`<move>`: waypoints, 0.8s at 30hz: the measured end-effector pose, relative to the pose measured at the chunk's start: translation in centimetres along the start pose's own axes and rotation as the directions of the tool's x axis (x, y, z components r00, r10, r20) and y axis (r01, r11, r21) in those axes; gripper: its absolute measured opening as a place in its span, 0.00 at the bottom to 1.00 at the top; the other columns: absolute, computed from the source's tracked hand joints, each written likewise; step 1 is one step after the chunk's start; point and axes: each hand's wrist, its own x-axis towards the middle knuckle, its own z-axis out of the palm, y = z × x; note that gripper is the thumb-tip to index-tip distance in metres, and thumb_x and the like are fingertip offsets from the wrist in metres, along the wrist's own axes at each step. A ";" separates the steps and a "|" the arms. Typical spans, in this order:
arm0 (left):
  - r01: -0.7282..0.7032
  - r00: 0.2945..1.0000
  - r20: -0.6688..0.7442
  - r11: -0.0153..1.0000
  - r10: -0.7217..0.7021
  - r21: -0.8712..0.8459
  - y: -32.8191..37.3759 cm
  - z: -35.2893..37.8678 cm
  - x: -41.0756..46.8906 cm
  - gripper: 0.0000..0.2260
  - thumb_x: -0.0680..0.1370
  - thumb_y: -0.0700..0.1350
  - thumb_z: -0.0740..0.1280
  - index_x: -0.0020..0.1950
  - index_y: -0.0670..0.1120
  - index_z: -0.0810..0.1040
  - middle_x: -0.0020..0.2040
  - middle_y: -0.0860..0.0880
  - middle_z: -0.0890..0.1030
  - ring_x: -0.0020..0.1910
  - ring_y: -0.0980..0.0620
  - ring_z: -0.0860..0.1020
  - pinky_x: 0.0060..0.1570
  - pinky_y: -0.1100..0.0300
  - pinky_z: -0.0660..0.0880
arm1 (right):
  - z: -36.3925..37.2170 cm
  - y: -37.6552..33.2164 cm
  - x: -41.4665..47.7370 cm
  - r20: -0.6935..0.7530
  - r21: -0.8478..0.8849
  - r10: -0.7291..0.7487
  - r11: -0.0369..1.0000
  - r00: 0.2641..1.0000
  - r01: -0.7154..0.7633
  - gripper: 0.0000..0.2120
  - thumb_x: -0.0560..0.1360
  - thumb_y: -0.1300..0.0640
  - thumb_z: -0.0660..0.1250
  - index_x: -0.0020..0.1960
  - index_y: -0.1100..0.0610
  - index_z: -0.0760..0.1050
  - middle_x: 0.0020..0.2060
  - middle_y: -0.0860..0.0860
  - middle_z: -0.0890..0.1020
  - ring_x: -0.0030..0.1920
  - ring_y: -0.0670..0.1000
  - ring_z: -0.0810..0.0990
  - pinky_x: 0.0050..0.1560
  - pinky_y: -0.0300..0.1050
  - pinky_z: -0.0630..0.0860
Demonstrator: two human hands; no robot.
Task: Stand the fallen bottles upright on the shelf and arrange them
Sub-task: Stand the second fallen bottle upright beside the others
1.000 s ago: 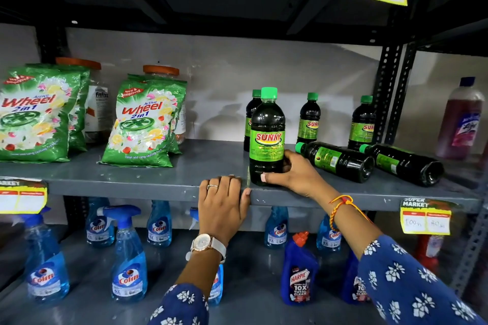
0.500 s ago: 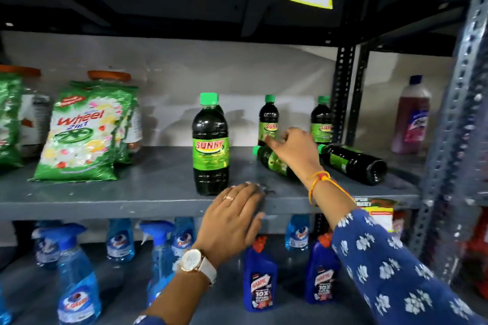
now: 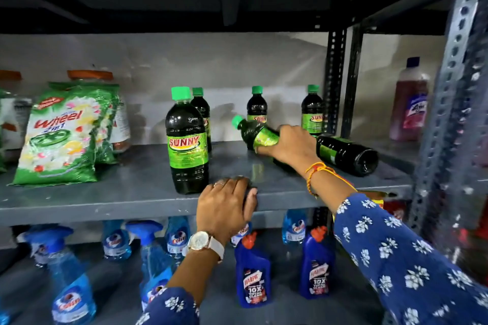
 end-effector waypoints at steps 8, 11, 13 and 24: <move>0.011 1.000 0.018 1.000 -0.011 0.004 0.0 0.1 0.0 0.15 0.77 0.53 0.56 0.46 0.49 0.81 0.41 0.51 0.82 0.38 0.49 0.79 0.37 0.56 0.67 | 1.7 1.4 -0.6 -0.011 0.774 0.104 0.631 0.995 -0.058 0.12 0.68 0.52 0.74 0.47 0.56 0.78 0.39 0.51 0.82 0.35 0.42 0.78 0.36 0.36 0.74; 0.006 1.000 0.002 1.000 -0.006 -0.011 0.0 0.3 0.0 0.15 0.77 0.52 0.57 0.47 0.48 0.81 0.43 0.51 0.83 0.40 0.49 0.80 0.39 0.56 0.67 | 2.2 1.7 -0.3 0.061 0.786 0.093 0.609 0.994 -0.105 0.15 0.67 0.48 0.74 0.49 0.54 0.77 0.43 0.51 0.83 0.43 0.48 0.81 0.47 0.44 0.78; -0.002 1.000 -0.013 1.000 0.002 -0.007 0.0 0.3 -0.1 0.15 0.77 0.52 0.57 0.46 0.48 0.81 0.43 0.51 0.83 0.40 0.49 0.80 0.40 0.56 0.67 | 2.5 1.7 -0.7 0.119 0.753 0.100 0.640 0.988 -0.155 0.28 0.62 0.38 0.73 0.55 0.52 0.73 0.50 0.50 0.81 0.52 0.50 0.79 0.56 0.49 0.76; 0.032 0.999 -0.043 0.999 -0.032 -0.001 0.4 0.3 -0.2 0.14 0.77 0.51 0.58 0.46 0.48 0.82 0.41 0.51 0.82 0.38 0.49 0.79 0.40 0.56 0.65 | 3.0 2.3 -1.3 0.321 0.771 0.013 0.577 0.947 -0.270 0.27 0.61 0.57 0.76 0.58 0.58 0.75 0.49 0.53 0.82 0.52 0.53 0.80 0.48 0.41 0.75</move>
